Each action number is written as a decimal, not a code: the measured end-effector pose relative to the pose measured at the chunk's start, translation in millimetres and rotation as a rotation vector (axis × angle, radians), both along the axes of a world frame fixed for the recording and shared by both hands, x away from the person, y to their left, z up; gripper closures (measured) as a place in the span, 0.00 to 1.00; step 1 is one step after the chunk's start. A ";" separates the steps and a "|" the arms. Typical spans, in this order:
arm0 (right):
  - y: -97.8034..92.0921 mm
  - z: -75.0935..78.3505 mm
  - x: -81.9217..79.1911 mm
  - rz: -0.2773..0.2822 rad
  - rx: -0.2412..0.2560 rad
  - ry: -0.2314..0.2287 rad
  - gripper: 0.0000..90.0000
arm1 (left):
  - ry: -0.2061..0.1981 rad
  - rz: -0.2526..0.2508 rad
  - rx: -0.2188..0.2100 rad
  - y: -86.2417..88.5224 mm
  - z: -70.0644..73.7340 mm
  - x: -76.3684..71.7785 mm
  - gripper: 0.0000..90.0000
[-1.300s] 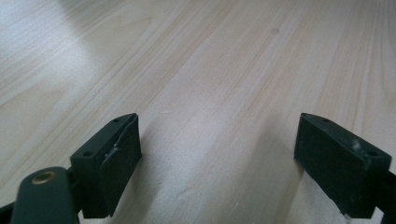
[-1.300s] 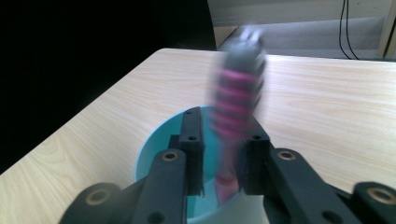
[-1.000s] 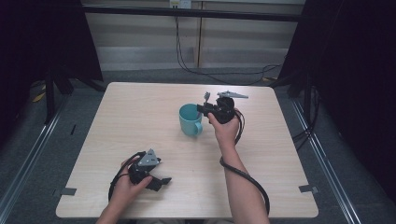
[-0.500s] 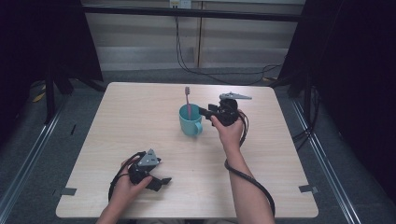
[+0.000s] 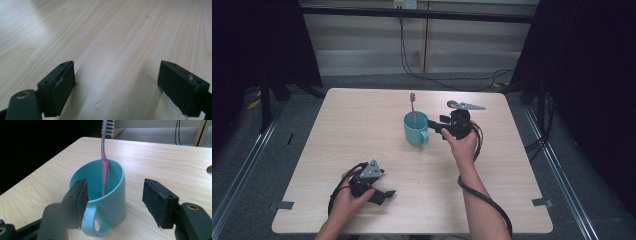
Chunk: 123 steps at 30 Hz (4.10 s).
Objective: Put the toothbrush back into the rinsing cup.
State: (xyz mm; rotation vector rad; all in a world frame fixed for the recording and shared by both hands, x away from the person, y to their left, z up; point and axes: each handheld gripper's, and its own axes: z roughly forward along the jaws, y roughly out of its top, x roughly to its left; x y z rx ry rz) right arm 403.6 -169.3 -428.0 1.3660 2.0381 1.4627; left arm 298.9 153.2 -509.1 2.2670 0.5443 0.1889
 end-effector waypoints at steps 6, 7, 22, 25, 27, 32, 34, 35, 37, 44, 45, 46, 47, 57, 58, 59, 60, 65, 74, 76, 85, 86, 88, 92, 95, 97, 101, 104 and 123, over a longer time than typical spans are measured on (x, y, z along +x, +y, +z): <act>-5.2 2.2 -6.4 0.013 -0.006 -0.001 0.38 | 0.000 -0.002 -0.003 0.0 -0.2 0.2 0.16; -6.2 2.5 -7.7 0.016 -0.008 -0.005 0.38 | 0.000 -0.002 -0.004 0.0 -0.3 0.2 0.16; -22.0 2.5 -26.2 0.029 -0.025 0.004 0.34 | 0.000 -0.005 0.000 0.2 0.0 0.3 0.16; -24.9 1.0 -30.4 0.031 -0.025 0.008 0.34 | 0.000 -0.006 -0.003 0.2 -0.2 0.4 0.16; -26.5 -0.4 -33.2 0.038 -0.032 0.010 0.33 | 0.000 -0.006 -0.002 0.2 -0.2 0.4 0.16; -30.4 -2.0 -39.1 0.044 -0.029 0.010 0.33 | 0.001 -0.003 -0.004 0.0 -0.2 0.1 0.16; -32.8 -2.3 -42.5 0.041 -0.032 0.011 0.33 | 0.000 -0.005 0.000 0.2 -0.1 0.3 0.16; -35.3 -2.7 -45.3 0.041 -0.030 0.013 0.32 | 0.000 -0.005 0.000 0.2 -0.1 0.3 0.16; -36.2 -3.0 -46.3 0.039 -0.029 0.014 0.32 | -0.001 -0.006 0.000 0.2 0.0 0.3 0.16; -47.2 -11.8 -57.7 0.041 -0.019 0.028 0.32 | 0.000 -0.006 0.000 0.2 0.0 0.3 0.16; -48.4 -13.4 -59.2 0.041 -0.022 0.031 0.32 | -0.001 -0.006 -0.001 0.2 -0.2 0.4 0.16; -49.8 -14.9 -60.5 0.041 -0.030 0.031 0.32 | 0.000 -0.006 -0.002 0.2 -0.2 0.4 0.16; -51.3 -16.6 -61.7 0.040 -0.031 0.033 0.32 | -0.001 -0.006 0.000 0.2 -0.1 0.4 0.16; -65.3 -30.1 -73.4 0.033 -0.046 0.049 0.31 | 0.000 -0.005 0.000 0.2 -0.1 0.3 0.16; -66.2 -31.1 -74.7 0.032 -0.043 0.053 0.31 | 0.000 -0.006 0.000 0.2 -0.1 0.3 0.16; -67.3 -32.1 -75.9 0.033 -0.050 0.051 0.31 | 0.000 -0.006 0.000 0.2 0.0 0.3 0.16; -68.1 -32.9 -77.2 0.033 -0.052 0.052 0.31 | 0.000 -0.006 -0.001 0.2 -0.1 0.4 0.16; -71.4 -36.5 -83.2 0.044 -0.074 0.055 0.31 | 0.000 -0.003 -0.004 0.0 -0.2 0.1 0.16; -71.3 -41.7 -91.8 0.073 -0.112 0.063 0.29 | 0.000 -0.006 0.000 0.2 -0.1 0.3 0.16; -71.7 -42.9 -93.3 0.073 -0.121 0.065 0.29 | -0.001 -0.005 0.004 0.2 0.1 0.3 0.16; -75.7 -47.0 -100.5 0.097 -0.138 0.062 0.28 | -0.001 -0.006 0.000 0.2 -0.1 0.3 0.16; -76.1 -47.6 -101.3 0.096 -0.139 0.062 0.27 | 0.000 -0.006 -0.002 0.2 -0.2 0.3 0.16; -76.9 -48.9 -102.5 0.101 -0.149 0.067 0.27 | 0.000 -0.005 -0.001 0.2 -0.1 0.3 0.16; -78.4 -51.2 -104.5 0.101 -0.164 0.076 0.26 | 0.000 -0.006 0.000 0.2 0.0 0.3 0.16; -81.2 -54.9 -108.7 0.118 -0.185 0.079 0.25 | 0.000 -0.005 0.000 0.2 -0.1 0.3 0.16; -82.8 -57.3 -110.8 0.121 -0.205 0.085 0.25 | 0.000 -0.005 0.000 0.2 -0.1 0.3 0.16; -86.7 -61.8 -114.9 0.114 -0.225 0.094 0.25 | 0.000 -0.005 0.000 0.2 -0.1 0.3 0.16; -88.6 -64.0 -117.8 0.113 -0.247 0.098 0.25 | 0.000 -0.005 0.000 0.2 -0.1 0.3 0.16; -93.3 -77.6 -130.8 0.121 -0.315 0.110 0.23 | 0.000 -0.005 0.000 0.2 -0.1 0.3 0.16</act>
